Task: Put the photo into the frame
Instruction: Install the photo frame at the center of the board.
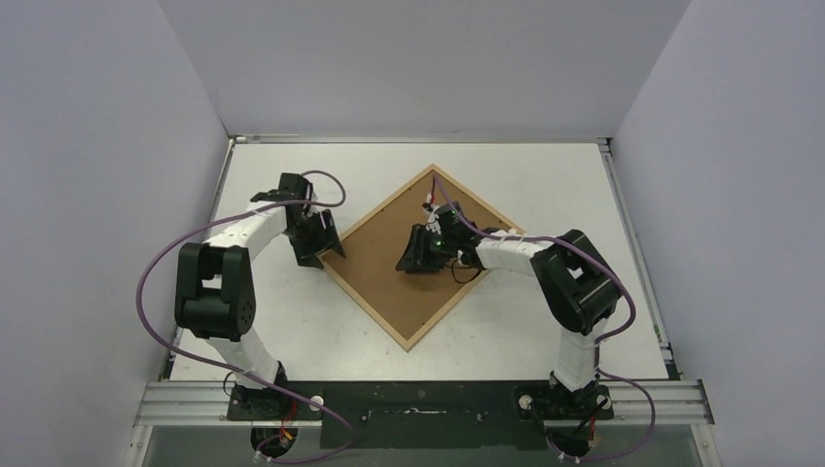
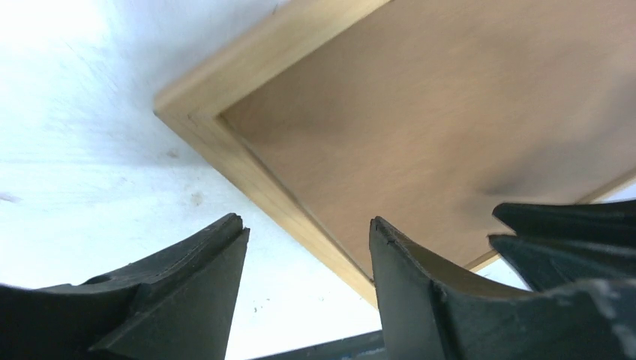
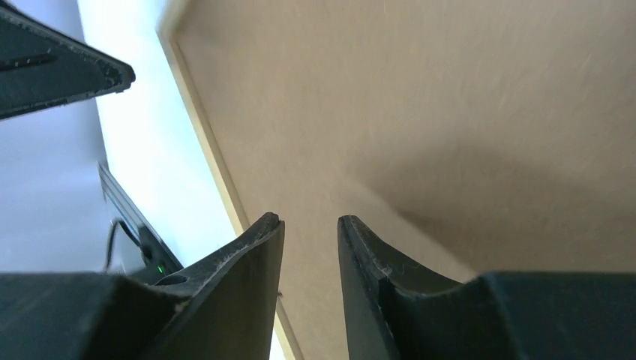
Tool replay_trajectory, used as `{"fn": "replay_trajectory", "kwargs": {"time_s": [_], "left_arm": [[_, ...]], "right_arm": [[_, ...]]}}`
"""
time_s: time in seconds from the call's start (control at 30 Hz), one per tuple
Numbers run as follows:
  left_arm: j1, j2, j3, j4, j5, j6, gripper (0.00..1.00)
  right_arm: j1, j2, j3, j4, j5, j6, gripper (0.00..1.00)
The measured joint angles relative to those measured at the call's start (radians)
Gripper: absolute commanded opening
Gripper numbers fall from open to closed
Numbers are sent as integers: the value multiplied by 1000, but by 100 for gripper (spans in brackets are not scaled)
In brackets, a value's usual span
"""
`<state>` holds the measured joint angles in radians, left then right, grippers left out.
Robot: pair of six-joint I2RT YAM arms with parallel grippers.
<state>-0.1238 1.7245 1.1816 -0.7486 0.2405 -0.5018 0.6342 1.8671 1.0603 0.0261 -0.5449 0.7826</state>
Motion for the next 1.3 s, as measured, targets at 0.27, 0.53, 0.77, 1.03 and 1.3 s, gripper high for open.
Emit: {"fn": "replay_trajectory", "kwargs": {"time_s": [0.27, 0.53, 0.77, 1.03, 1.3], "left_arm": [[77, 101, 199, 103, 54, 165, 67], [77, 276, 237, 153, 142, 330, 56], [71, 253, 140, 185, 184, 338, 32], [3, 164, 0, 239, 186, 214, 17], [-138, 47, -191, 325, 196, 27, 15]], "right_arm": [[-5, 0, 161, -36, 109, 62, 34], [-27, 0, 187, -94, 145, 84, 34], [-64, 8, 198, -107, 160, 103, 34], [-68, 71, 199, -66, 145, 198, 34], [-23, 159, 180, 120, 101, 367, 20]]}}
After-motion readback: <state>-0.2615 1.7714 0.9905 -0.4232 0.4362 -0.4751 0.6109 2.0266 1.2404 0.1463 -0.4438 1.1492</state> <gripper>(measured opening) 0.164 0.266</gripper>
